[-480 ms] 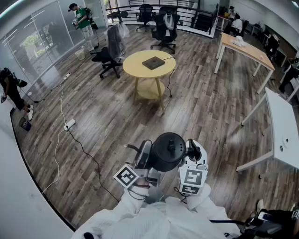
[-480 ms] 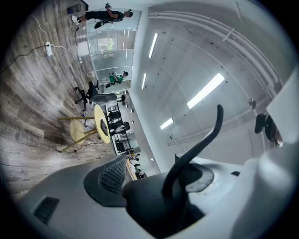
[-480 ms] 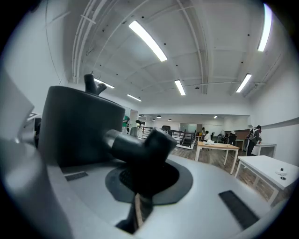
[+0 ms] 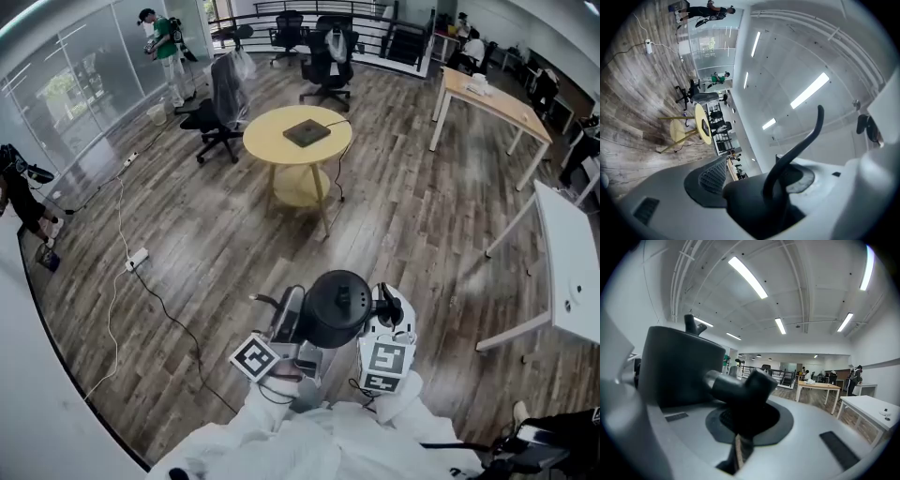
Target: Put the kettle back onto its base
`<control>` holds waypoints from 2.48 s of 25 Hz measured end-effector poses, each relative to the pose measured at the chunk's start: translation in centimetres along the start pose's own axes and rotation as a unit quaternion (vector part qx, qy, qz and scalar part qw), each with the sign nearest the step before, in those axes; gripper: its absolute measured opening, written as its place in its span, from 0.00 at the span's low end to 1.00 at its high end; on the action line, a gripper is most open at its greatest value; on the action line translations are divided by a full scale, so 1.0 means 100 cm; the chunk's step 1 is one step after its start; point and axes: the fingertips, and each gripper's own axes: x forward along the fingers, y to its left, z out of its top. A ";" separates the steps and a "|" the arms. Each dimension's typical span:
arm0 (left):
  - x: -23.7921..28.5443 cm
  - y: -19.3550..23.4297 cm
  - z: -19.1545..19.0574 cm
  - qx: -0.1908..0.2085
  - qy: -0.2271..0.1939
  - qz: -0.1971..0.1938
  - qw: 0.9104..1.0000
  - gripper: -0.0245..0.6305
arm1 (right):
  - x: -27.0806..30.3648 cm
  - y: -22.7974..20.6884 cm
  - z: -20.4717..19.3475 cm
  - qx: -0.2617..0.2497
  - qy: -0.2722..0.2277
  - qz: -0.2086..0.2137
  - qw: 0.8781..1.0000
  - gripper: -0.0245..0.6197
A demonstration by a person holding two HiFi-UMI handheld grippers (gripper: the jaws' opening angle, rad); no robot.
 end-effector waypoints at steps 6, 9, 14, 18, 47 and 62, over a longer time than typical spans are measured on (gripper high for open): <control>0.038 0.018 0.022 0.003 0.001 -0.002 1.000 0.54 | 0.046 0.002 0.004 0.000 -0.001 -0.001 1.000 0.08; 0.058 0.029 0.035 0.004 0.000 -0.002 1.000 0.54 | 0.073 0.002 0.008 -0.004 -0.003 -0.001 1.000 0.08; 0.093 0.045 0.063 -0.005 -0.004 -0.001 1.000 0.54 | 0.119 0.011 0.018 -0.007 -0.002 0.003 1.000 0.08; 0.121 0.055 0.085 -0.007 -0.006 -0.001 1.000 0.54 | 0.155 0.015 0.027 -0.009 -0.003 0.005 1.000 0.08; 0.264 0.141 0.184 -0.030 -0.018 -0.002 0.999 0.54 | 0.349 0.037 0.046 -0.032 0.010 0.012 0.999 0.08; 0.364 0.181 0.215 -0.015 -0.040 0.009 0.999 0.54 | 0.468 0.015 0.050 -0.028 0.006 0.040 0.999 0.08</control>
